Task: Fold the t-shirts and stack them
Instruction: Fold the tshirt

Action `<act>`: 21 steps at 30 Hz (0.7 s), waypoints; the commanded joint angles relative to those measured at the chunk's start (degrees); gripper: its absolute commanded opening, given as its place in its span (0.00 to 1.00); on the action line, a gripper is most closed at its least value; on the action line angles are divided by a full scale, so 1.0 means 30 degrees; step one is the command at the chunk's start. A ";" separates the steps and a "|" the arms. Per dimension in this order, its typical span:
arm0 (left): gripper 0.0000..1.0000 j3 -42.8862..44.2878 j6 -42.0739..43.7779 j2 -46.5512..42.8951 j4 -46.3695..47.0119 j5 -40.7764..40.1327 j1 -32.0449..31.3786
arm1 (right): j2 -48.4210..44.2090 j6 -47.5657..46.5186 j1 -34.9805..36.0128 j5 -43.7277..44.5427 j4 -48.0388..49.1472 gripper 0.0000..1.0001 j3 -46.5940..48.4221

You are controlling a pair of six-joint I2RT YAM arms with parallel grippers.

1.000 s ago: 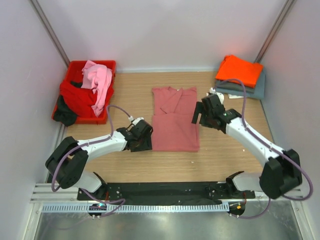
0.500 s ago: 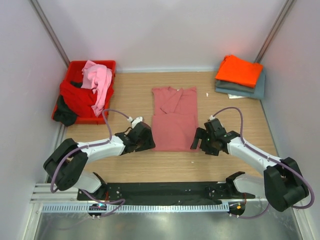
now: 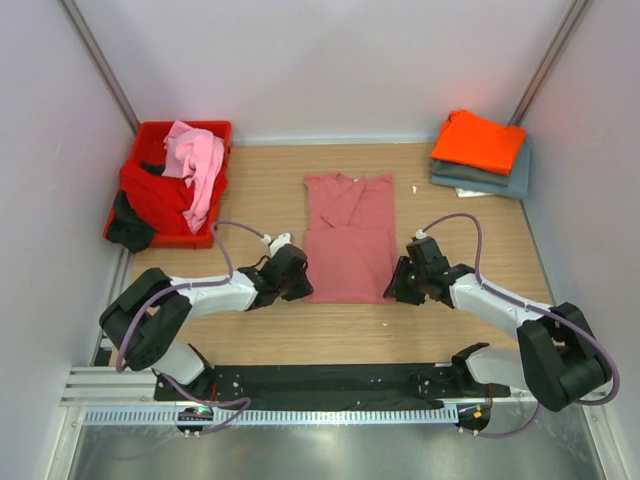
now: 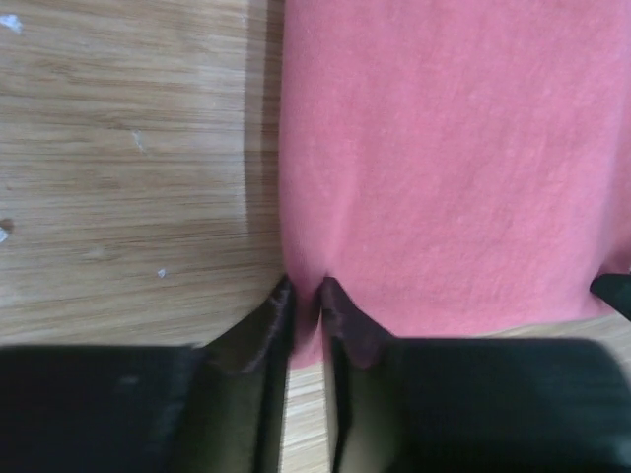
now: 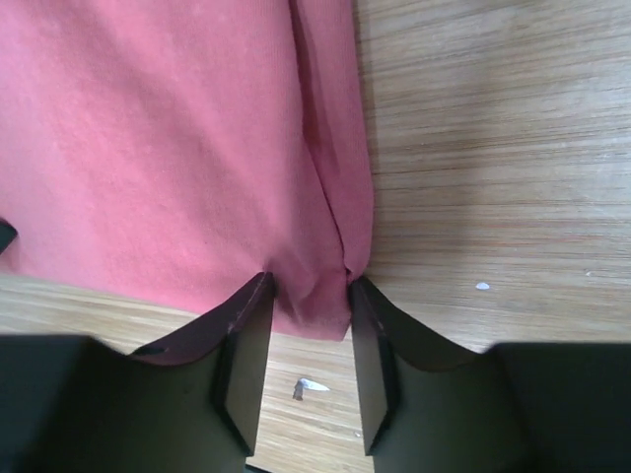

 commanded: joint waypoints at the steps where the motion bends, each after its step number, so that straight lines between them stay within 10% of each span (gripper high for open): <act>1: 0.15 -0.0516 0.0027 0.0822 -0.0797 0.0237 -0.0274 | 0.0392 -0.0004 0.0048 -0.0145 0.0376 0.37 -0.0508; 8: 0.00 -0.0078 0.0087 -0.1044 -0.2719 -0.0346 -0.1559 | -0.1391 -0.0181 0.0048 -0.0262 -0.1408 0.04 0.0106; 21: 0.00 0.0537 -0.2083 -0.7230 -1.0637 -0.1843 -0.3966 | -0.8981 0.2861 0.2150 -0.1202 -0.6420 0.01 -0.0334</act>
